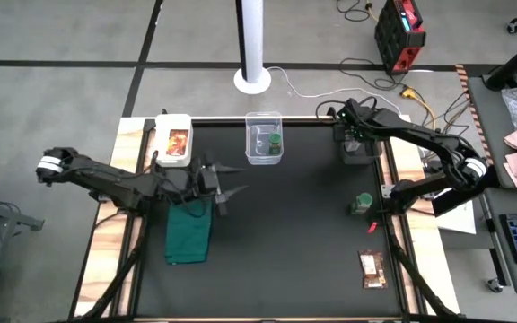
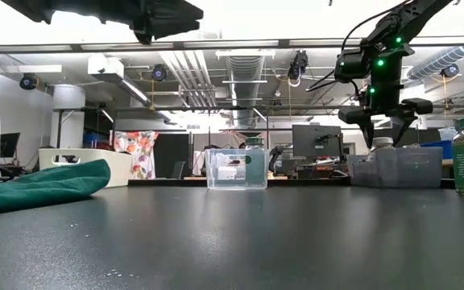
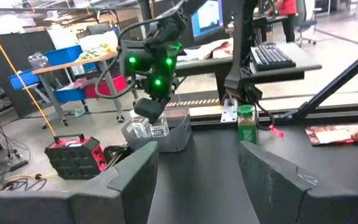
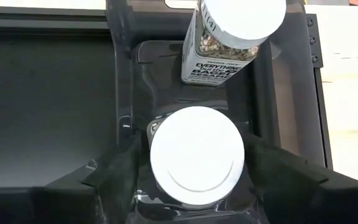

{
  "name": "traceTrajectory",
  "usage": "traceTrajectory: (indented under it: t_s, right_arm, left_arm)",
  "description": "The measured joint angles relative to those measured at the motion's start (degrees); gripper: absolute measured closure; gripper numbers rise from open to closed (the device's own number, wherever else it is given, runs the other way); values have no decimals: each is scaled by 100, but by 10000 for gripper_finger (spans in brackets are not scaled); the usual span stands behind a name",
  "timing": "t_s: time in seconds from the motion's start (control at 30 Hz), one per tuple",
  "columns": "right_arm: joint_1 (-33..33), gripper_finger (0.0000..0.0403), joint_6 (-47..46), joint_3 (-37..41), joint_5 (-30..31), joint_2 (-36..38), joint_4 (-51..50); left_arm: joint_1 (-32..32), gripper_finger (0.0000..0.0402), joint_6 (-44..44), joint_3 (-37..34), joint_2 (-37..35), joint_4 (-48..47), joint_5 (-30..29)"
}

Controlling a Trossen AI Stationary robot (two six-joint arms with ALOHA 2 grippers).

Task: Sort spices by type
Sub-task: Put the white seasoning bottle into the black bin

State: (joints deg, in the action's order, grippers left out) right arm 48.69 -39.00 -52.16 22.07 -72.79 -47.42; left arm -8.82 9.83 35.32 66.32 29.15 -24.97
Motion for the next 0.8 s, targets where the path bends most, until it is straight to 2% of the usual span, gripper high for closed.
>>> traceTrajectory:
  t_s: [0.17,0.5,0.67,0.8]
  right_arm:
    - [0,130,-2,-126,21,2,-100]
    - [-17,184,-192,-903,232,37,-753]
    - [-194,235,66,-959,230,36,-315]
    - [-393,305,282,-948,195,-73,-278]
  left_arm:
    - [0,196,2,-108,-275,7,0]
    - [2,196,65,-325,-409,-9,-9]
    - [2,196,65,-333,-405,63,-11]
    - [2,196,112,-333,-400,80,-12]
